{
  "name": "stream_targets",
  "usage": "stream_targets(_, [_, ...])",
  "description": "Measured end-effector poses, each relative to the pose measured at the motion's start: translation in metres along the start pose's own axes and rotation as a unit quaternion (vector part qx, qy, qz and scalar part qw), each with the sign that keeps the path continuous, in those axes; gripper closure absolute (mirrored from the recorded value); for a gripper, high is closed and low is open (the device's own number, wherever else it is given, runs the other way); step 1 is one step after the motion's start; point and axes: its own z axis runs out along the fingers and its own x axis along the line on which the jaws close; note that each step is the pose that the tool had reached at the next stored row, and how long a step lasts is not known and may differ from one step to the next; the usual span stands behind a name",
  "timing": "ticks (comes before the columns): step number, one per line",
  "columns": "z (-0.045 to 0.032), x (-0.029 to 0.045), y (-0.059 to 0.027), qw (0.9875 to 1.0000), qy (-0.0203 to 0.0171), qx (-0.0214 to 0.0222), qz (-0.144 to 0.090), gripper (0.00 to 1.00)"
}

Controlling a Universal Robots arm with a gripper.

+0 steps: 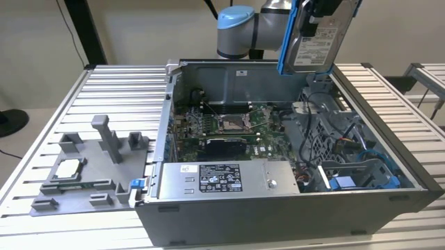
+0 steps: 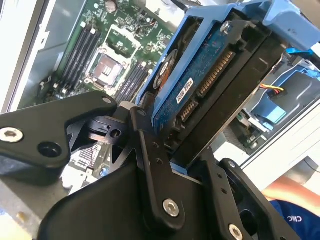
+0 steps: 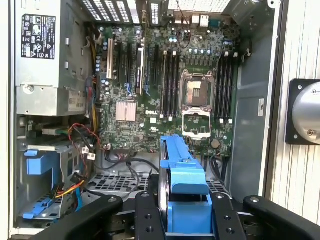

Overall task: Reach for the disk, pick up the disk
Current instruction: 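Pick up the disk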

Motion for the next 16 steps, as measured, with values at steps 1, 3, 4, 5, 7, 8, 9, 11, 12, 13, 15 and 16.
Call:
stream_targets(1, [0.0000,0.0000,-0.0001,1.0000,0.0000,0.0000,0.000,1.00])
stream_targets(3, [0.0000,0.0000,-0.0001,1.0000,0.0001,0.0000,0.000,1.00])
stream_targets(4, [0.0001,0.0001,-0.0001,1.0000,0.0001,0.0000,0.000,1.00])
stream_targets(5, [0.0002,0.0003,-0.0001,1.0000,-0.0001,0.0000,0.000,1.00])
stream_targets(7, [0.0001,0.0013,-0.0003,1.0000,0.0001,0.0000,0.000,1.00])
stream_targets(8, [0.0001,0.0021,-0.0003,1.0000,0.0000,0.0000,0.000,1.00])
stream_targets(9, [0.0002,0.0030,-0.0003,1.0000,0.0000,0.0000,0.000,1.00])
stream_targets(11, [0.0001,0.0047,-0.0004,1.0000,0.0000,0.0000,0.000,1.00])
stream_targets(12, [0.0002,0.0055,-0.0004,1.0000,0.0000,0.0000,0.000,1.00])
stream_targets(13, [0.0002,0.0062,-0.0004,1.0000,0.0000,0.0000,0.000,1.00])
stream_targets(15, [0.0002,0.0073,-0.0004,1.0000,0.0000,0.0000,0.000,1.00])
stream_targets(16, [0.0002,0.0079,-0.0004,1.0000,0.0000,0.0000,0.000,1.00])
